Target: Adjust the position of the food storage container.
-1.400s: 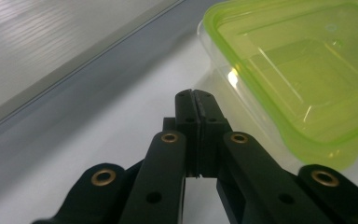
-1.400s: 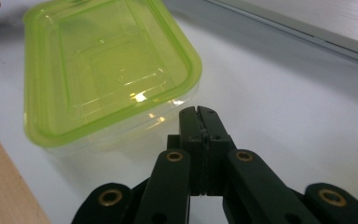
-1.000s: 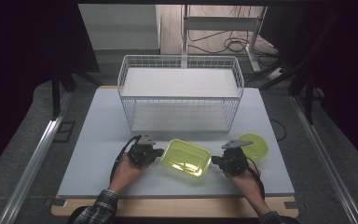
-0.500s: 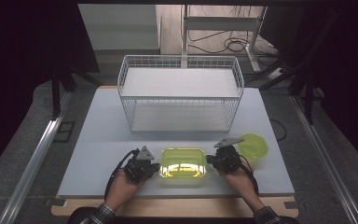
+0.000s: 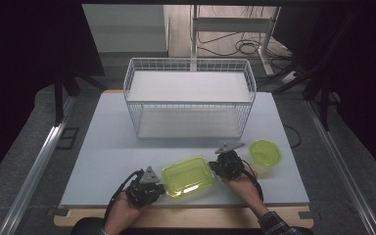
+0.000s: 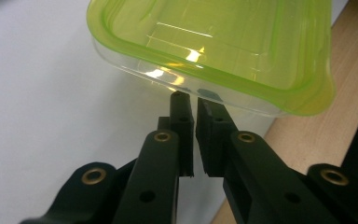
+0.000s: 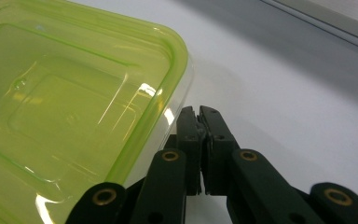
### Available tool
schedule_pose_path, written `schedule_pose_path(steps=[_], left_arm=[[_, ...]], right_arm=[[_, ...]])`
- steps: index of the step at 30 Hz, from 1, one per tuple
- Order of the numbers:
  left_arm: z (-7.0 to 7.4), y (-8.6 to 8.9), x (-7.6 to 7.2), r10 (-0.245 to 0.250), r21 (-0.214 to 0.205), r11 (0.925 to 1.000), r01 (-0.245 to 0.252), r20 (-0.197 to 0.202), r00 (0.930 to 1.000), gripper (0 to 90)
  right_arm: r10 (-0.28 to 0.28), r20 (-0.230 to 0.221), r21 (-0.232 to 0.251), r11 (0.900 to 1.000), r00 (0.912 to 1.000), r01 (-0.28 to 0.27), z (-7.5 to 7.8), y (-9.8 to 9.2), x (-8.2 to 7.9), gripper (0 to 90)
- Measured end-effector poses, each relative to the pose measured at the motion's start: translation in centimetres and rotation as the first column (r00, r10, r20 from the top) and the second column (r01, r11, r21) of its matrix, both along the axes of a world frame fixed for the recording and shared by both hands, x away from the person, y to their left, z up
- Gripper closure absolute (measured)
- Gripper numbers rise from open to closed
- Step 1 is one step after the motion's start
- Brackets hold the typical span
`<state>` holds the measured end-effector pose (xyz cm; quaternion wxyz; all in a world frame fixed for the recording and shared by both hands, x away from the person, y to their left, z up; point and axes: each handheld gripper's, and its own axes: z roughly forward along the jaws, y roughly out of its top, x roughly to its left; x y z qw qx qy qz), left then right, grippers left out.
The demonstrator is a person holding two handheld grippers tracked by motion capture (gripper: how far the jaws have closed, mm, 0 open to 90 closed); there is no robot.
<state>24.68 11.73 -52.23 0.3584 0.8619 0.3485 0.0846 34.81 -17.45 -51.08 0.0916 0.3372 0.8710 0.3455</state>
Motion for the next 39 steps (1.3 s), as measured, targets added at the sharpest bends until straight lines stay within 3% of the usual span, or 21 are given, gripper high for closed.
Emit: schedule_pose_path(steps=[4,6,10,12,19,22,24,26,27,29,39], left_arm=[[0.2,0.4,-0.4,0.018,0.008,0.9998,-0.018,0.027,0.9995,79.3],[0.3,0.9,-0.4,0.04,0.007,0.9992,-0.04,0.037,0.9985,77.1],[0.5,2.1,-0.4,0.086,-0.004,0.9963,-0.085,0.066,0.9941,67.5],[0.6,2.5,-0.6,0.102,-0.012,0.9948,-0.101,0.08,0.9916,58.1],[0.5,3.2,-1.1,0.134,-0.02,0.991,-0.132,0.105,0.9854,41.9],[0.4,3.3,-1.3,0.143,-0.011,0.9897,-0.143,0.117,0.9828,28.9],[0.3,3.3,-1.4,0.156,-0.004,0.9876,-0.157,0.129,0.9792,25.0],[0.2,3.3,-1.6,0.16,0.008,0.9868,-0.162,0.131,0.9785,15.1],[0.2,3.3,-1.6,0.16,0.008,0.9868,-0.162,0.131,0.9785,13.7],[0.1,3.4,-1.8,0.156,0.003,0.9876,-0.157,0.119,0.9806,11.8],[0.1,3.7,-2.0,0.157,-0.014,0.9875,-0.157,0.15,0.9761,3.2]], right_arm=[[0.002,0.024,-0.018,0.9998,0.9997,-0.001,0.3,-0.3,-0.3,83.1],[-0.006,0.057,-0.039,0.9992,0.9984,0.008,0.7,-0.7,-0.7,81.0],[-0.022,0.086,-0.036,0.999,0.9961,0.025,1.3,-1.7,-1.5,75.6],[-0.024,0.113,-0.027,0.9993,0.9933,0.027,1.8,-2.4,-2.1,71.7],[-0.039,0.138,0.019,0.9992,0.9897,0.037,2.5,-3.4,-2.8,52.0],[-0.043,0.143,0.037,0.9986,0.9887,0.038,2.7,-3.8,-3.1,40.8],[-0.045,0.146,0.044,0.9983,0.9883,0.039,2.7,-3.9,-3.1,37.4],[-0.047,0.136,0.085,0.9958,0.9896,0.036,2.7,-4.0,-3.2,27.9],[-0.047,0.136,0.085,0.9958,0.9896,0.036,2.7,-4.0,-3.2,27.9],[-0.038,0.108,0.132,0.991,0.9935,0.023,2.6,-4.2,-3.4,19.9],[-0.008,0.097,0.155,0.9879,0.9952,-0.008,2.4,-4.6,-4.3,12.6]])
